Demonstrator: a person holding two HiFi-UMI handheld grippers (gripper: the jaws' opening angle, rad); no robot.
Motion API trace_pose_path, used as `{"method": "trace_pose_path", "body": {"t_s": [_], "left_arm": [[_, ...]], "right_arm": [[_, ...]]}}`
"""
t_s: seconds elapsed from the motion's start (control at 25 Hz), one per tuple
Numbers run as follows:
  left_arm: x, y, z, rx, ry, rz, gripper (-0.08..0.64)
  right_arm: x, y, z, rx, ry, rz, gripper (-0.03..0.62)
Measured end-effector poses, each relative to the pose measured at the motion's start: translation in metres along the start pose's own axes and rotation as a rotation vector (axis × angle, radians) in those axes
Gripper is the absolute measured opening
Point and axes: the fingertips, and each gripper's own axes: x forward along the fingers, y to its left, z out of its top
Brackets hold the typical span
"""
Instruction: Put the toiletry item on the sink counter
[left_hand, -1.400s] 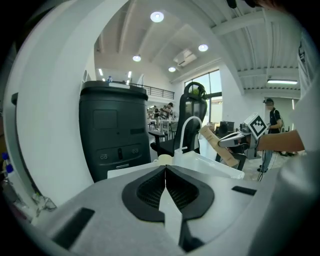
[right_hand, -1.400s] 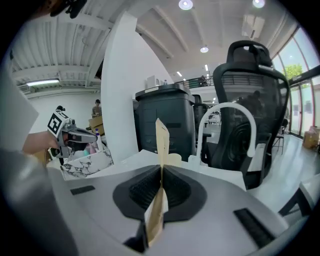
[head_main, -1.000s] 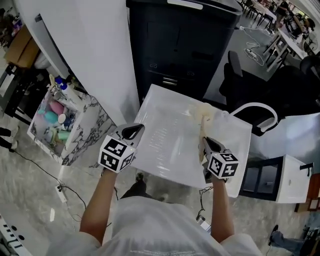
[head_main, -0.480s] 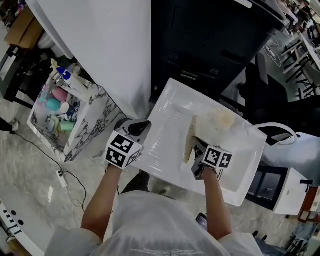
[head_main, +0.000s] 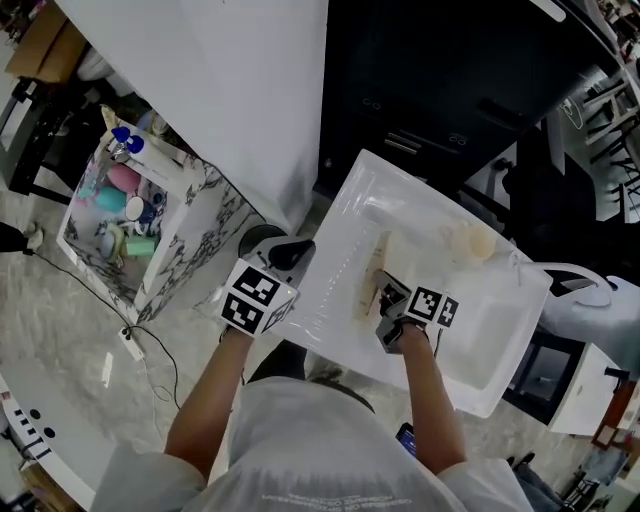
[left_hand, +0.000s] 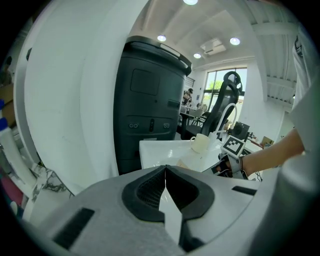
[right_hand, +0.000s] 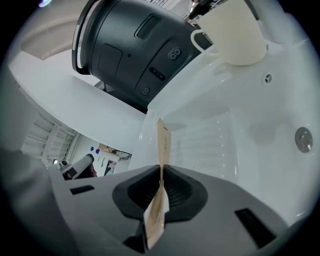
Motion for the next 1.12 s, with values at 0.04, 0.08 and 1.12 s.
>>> {"method": "trace_pose_path", "body": {"t_s": [0.04, 0.08, 1.12], "left_arm": [[0.001, 0.001, -0.001, -0.001, 0.003, -0.001, 0.011], [0.001, 0.001, -0.002, -0.002, 0.007, -0.002, 0.011], [0.001, -0.027, -0.02, 0.015, 0.037, -0.049, 0.011]], "right_arm": [[0.003, 0.0, -0.001, 0.0, 0.004, -0.001, 0.022], [0.006, -0.001, -0.002, -0.001, 0.007, -0.003, 0.025], [-0.004, -0.023, -0.008, -0.134, 0.045, -0.128, 0.143]]}}
